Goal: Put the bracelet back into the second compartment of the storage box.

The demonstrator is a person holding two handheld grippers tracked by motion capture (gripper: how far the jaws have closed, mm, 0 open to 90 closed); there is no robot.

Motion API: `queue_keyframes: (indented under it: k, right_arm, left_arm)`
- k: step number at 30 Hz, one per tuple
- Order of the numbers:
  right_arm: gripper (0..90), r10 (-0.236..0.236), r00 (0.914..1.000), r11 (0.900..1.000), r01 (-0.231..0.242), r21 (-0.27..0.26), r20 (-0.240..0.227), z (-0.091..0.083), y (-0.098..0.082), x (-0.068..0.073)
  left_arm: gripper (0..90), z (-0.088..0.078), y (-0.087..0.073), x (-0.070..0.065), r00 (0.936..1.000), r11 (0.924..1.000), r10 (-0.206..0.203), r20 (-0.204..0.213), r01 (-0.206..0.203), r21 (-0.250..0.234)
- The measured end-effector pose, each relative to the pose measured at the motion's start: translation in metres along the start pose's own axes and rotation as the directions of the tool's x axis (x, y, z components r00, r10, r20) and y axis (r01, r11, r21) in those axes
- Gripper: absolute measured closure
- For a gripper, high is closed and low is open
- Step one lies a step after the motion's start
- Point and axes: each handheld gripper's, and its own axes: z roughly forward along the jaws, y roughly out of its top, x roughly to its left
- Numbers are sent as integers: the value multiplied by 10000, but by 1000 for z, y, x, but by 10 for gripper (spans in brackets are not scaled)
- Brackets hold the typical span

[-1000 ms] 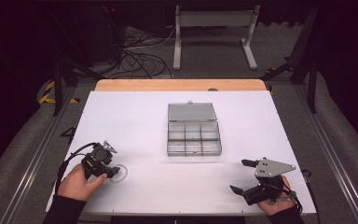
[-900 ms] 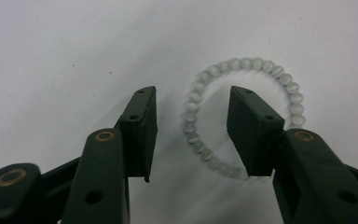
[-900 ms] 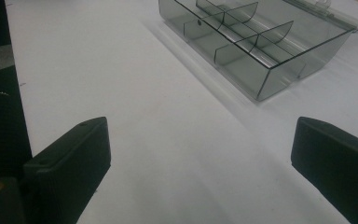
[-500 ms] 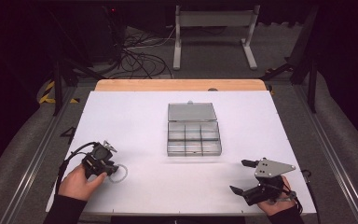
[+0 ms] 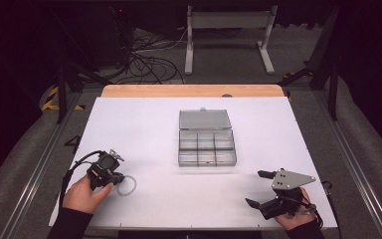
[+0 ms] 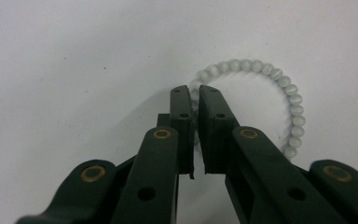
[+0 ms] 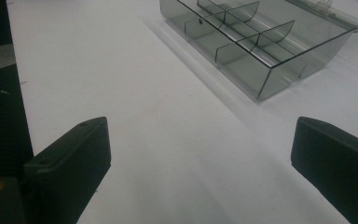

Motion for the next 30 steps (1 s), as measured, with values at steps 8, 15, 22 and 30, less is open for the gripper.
queue_keyframes:
  k: [8, 15, 22, 30]
  right_arm:
    - [55, -91, 9999, 9999, 92, -132, 41, -2, 1, 1]
    - [54, -66, 9999, 9998, 68, -190, 140, -4, 0, 0]
    - [53, -54, 9999, 9998, 57, -177, 152, -3, 0, 0]
    - [53, -1, 9998, 9998, 5, -193, 192, -5, -1, 0]
  left_arm:
    - [845, -16, -1, -2, 9995, 9950, -89, -305, 58, -1002]
    - [845, -35, -3, -6, 9988, 9767, -64, -483, -41, -2146]
    - [845, -48, -6, -9, 9988, 9528, 109, -474, -248, -3025]
    - [845, -61, -9, -7, 9998, 9197, 86, -201, -157, -3923]
